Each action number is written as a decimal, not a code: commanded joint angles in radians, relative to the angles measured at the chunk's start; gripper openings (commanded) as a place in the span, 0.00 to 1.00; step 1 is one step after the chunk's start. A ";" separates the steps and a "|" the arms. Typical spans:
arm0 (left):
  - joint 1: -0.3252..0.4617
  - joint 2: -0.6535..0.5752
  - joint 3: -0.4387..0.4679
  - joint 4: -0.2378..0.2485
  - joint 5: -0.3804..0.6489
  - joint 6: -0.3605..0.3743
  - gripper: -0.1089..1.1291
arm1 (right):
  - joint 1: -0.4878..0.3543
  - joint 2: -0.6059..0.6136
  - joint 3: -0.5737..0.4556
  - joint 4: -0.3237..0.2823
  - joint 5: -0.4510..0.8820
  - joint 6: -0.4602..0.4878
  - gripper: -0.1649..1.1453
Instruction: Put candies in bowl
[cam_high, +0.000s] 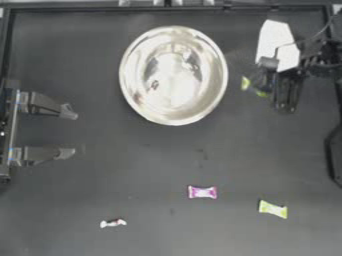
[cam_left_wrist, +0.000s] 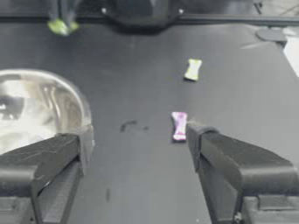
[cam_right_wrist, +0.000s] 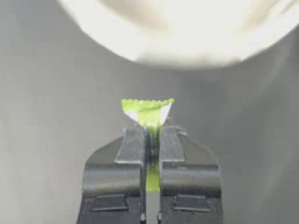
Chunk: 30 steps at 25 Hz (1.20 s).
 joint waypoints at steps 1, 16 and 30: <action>0.000 0.012 -0.011 -0.002 -0.003 -0.002 0.86 | 0.002 0.002 -0.087 0.008 -0.044 -0.003 0.27; 0.012 0.014 -0.003 -0.002 -0.006 -0.002 0.86 | 0.008 0.368 -0.293 -0.003 -0.249 -0.040 0.27; 0.012 0.012 0.003 -0.002 -0.008 -0.002 0.86 | 0.003 0.546 -0.368 0.021 -0.336 -0.031 0.73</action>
